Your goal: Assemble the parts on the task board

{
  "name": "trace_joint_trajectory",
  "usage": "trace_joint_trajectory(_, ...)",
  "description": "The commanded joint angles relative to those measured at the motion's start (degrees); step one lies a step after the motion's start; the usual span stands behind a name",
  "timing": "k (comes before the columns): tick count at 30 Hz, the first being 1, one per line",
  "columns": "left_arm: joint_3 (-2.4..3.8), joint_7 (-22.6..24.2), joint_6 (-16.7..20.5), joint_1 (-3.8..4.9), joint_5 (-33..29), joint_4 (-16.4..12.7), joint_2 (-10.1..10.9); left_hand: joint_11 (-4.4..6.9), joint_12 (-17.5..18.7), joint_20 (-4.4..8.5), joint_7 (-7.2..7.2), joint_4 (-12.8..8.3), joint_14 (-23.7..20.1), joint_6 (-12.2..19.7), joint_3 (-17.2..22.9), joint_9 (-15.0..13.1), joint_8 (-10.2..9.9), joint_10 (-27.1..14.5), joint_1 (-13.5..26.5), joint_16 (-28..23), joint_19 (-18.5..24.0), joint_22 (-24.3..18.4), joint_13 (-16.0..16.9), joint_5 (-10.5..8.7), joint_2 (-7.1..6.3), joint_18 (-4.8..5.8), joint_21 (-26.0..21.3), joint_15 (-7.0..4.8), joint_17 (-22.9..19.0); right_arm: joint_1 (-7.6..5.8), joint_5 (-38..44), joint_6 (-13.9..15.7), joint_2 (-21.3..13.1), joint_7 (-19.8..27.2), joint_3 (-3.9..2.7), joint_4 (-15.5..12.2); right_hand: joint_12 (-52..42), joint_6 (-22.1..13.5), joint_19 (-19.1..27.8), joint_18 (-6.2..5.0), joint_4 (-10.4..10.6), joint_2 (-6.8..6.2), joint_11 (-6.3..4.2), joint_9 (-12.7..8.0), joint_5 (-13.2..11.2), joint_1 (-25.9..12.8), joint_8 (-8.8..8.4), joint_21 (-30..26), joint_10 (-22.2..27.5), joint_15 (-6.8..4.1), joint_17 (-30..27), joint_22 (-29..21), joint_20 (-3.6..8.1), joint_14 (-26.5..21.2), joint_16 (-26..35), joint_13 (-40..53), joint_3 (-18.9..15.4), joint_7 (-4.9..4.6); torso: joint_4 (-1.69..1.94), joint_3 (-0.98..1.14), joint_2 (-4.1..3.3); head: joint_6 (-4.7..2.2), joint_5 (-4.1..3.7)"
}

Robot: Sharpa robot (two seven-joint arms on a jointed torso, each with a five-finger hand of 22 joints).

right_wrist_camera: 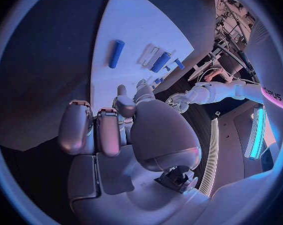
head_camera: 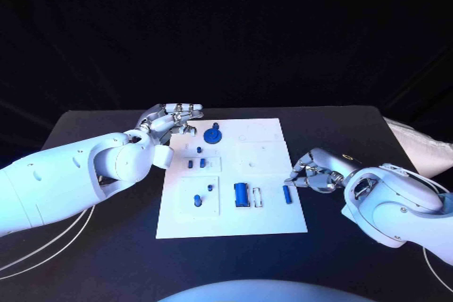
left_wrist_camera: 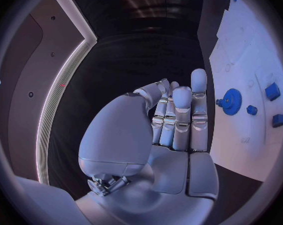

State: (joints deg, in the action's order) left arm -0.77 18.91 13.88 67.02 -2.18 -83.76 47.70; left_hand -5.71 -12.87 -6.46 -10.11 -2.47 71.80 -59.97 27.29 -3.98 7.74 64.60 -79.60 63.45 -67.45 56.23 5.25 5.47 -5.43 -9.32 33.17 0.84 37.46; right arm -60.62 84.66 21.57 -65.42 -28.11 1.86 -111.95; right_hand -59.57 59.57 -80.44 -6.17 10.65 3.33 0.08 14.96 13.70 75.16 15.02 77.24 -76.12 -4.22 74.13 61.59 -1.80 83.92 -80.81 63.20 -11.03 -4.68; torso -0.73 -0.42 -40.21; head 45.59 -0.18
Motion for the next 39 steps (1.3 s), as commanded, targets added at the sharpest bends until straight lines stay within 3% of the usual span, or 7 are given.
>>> trace_joint_trajectory(1,0.03,0.2,-1.2,-0.15,0.2,-0.1,-0.1,-0.08,-0.3,-0.12,-0.03,-0.1,-0.3,0.2,-0.4,0.1,0.3,-0.5,0.1,-0.3,0.2,-0.1,0.1,-0.1,0.46,-1.12,-0.2,0.05,-0.1,-0.11,1.6,-2.2,-0.9,0.0,0.03,0.7,0.3,0.3,0.0,1.07,-0.4,0.18,0.08,-0.1,0.4,0.6,-0.29,0.3,0.1,0.31,0.1,0.1,-0.36,3.3,-0.4,0.0,0.1,-0.1,0.12,-0.01,0.0,-0.05,-0.33)
trace_joint_trajectory(4,0.03,0.2,-1.3,-0.24,0.2,-0.1,-0.2,-0.08,-0.3,-0.12,-0.03,-0.1,-0.3,0.2,-0.4,0.1,0.3,-0.5,0.1,-0.3,0.2,-0.1,0.1,-0.1,0.46,-1.12,-0.2,0.05,-0.1,-0.15,1.9,-3.2,-0.9,-0.3,0.06,1.3,0.3,0.4,0.0,1.09,-0.5,0.21,0.07,-0.1,0.5,0.7,-0.32,0.3,0.1,0.31,0.1,0.2,-0.36,3.3,-0.4,0.0,0.2,-0.08,-0.02,-0.03,0.0,0.01,-0.32)
trace_joint_trajectory(10,0.03,0.2,-1.4,-0.4,0.2,-0.1,-0.3,-0.08,-0.3,-0.12,-0.03,-0.1,-0.3,0.2,-0.4,0.1,0.3,-0.5,0.1,-0.3,0.2,-0.1,0.1,-0.1,0.46,-1.12,-0.2,0.05,-0.1,-0.03,2.8,-5.8,0.0,-1.7,0.14,2.6,0.4,1.0,-0.1,1.13,-0.6,0.14,-0.03,-0.1,0.6,1.0,-0.32,0.4,0.1,0.25,0.4,0.4,-0.35,3.4,-0.5,0.1,0.2,0.06,0.18,-0.05,-0.03,0.06,-0.39)
trace_joint_trajectory(16,0.04,0.2,-1.4,-0.47,0.2,0.0,-0.3,-0.08,-0.3,-0.12,-0.03,-0.1,-0.3,0.2,-0.4,0.1,0.3,-0.5,0.1,-0.3,0.2,-0.1,0.1,-0.1,0.46,-1.12,-0.2,0.05,-0.1,0.65,3.1,-7.9,1.5,-2.6,0.23,3.9,0.7,1.3,-0.1,1.12,-0.5,-0.15,-0.05,-0.1,0.5,0.8,-0.38,0.4,0.1,0.22,0.3,0.4,-0.34,3.4,-0.5,-0.2,-0.1,0.08,0.04,-0.09,-0.01,0.25,-0.22)
trace_joint_trajectory(34,0.04,0.2,-1.4,-0.53,0.2,-0.1,-0.3,-0.12,-0.5,-0.16,-0.07,-0.1,-0.4,0.4,-0.5,0.1,0.3,-0.7,0.2,-0.4,0.2,-0.1,0.0,-0.09,0.52,-1.11,-0.4,0.1,-0.3,2.0,6.2,-9.9,4.4,-2.7,0.26,4.9,1.1,1.6,0.0,1.1,0.0,-0.59,-0.04,-0.2,1.4,0.2,-0.71,0.4,0.3,0.22,0.2,0.3,-0.36,3.3,-0.3,-0.4,-0.7,0.08,0.03,-0.09,-0.01,0.55,-0.2)
trace_joint_trajectory(39,0.04,0.2,-1.4,-0.56,0.2,-0.1,-0.3,-0.12,-0.5,-0.16,-0.07,-0.1,-0.4,0.4,-0.5,0.1,0.3,-0.7,0.2,-0.4,0.2,-0.1,0.0,-0.09,0.52,-1.11,-0.4,0.1,-0.3,2.59,8.7,-11.6,5.3,-3.2,0.26,5.3,1.2,1.6,0.1,1.1,0.0,-0.62,-0.05,-0.2,1.4,0.2,-0.72,0.3,0.3,0.22,0.1,0.2,-0.37,3.3,-0.3,-0.4,-0.7,0.1,0.1,-0.1,0.02,0.56,-0.24)
